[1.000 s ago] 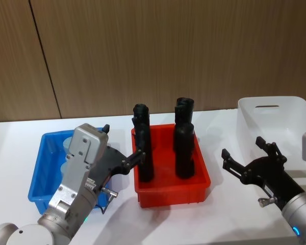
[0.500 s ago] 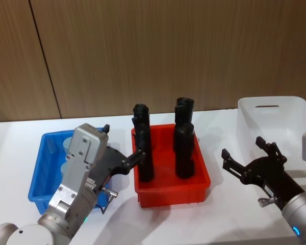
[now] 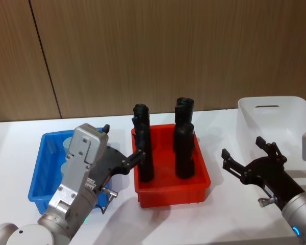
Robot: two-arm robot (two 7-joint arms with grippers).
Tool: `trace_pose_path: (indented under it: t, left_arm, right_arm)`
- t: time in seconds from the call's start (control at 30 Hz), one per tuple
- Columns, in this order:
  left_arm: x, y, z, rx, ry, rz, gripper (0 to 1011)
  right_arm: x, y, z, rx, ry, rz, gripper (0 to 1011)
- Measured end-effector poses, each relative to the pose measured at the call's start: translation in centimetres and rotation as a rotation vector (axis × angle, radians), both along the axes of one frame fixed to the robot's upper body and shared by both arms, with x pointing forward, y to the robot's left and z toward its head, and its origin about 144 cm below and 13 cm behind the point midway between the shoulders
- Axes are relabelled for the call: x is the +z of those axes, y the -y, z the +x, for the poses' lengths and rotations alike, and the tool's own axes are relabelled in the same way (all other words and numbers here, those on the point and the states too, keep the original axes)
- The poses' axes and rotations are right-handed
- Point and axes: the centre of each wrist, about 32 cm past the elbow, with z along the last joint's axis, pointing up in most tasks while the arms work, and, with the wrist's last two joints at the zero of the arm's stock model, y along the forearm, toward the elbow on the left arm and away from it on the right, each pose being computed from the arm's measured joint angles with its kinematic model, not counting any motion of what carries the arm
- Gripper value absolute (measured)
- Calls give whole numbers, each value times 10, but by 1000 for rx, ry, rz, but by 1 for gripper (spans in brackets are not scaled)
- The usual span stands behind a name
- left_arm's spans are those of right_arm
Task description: Pick the cotton swabs from the blue box and place them into the white box.
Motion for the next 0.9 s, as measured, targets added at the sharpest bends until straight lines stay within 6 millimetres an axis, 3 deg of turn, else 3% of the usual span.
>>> trace_pose_path:
  t: [0.9]
  left_arm:
    - [8,-7,14,136,-94,-102,1004]
  right_arm:
    - [0,0,0,0,0,0,1002]
